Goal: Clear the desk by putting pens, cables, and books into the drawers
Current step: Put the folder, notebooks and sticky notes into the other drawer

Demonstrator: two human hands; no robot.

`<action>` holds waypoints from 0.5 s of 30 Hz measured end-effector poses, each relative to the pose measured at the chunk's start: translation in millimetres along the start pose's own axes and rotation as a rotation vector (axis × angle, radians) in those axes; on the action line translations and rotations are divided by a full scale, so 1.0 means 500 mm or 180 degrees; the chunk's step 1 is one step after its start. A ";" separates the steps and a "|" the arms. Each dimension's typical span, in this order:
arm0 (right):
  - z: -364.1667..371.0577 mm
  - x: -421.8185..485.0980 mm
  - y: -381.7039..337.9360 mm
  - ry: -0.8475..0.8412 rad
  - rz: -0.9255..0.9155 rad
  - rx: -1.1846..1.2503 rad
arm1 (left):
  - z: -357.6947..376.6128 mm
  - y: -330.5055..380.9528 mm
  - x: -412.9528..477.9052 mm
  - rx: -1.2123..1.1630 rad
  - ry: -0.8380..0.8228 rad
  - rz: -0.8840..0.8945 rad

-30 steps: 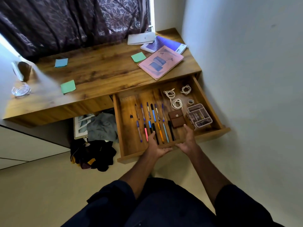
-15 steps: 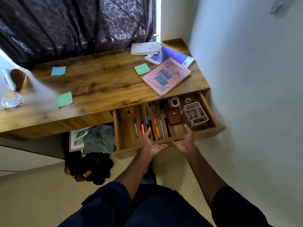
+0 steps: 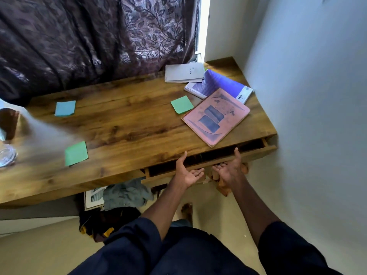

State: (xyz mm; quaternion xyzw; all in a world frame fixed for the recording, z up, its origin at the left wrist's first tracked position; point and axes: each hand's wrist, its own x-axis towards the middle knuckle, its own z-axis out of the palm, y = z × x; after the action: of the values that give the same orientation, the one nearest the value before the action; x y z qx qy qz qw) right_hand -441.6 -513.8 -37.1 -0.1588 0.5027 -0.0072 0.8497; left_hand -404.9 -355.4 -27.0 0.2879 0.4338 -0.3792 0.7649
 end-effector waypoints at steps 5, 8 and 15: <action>0.060 0.058 -0.009 -0.0046 -0.0013 0.0222 | 0.028 0.072 0.035 -0.0049 -0.0141 -0.0011; 0.093 0.071 -0.013 -0.0044 -0.0050 0.0290 | 0.041 0.099 0.051 -0.0124 -0.0118 0.0058; 0.080 0.060 -0.014 -0.0189 -0.0111 0.0121 | 0.027 0.102 0.072 0.0281 -0.0196 0.0036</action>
State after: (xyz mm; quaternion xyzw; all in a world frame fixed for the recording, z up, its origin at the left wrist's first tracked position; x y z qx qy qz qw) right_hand -391.5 -515.2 -43.2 -0.1515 0.4741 -0.0268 0.8669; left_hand -344.2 -350.0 -47.0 0.3120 0.3914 -0.4023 0.7666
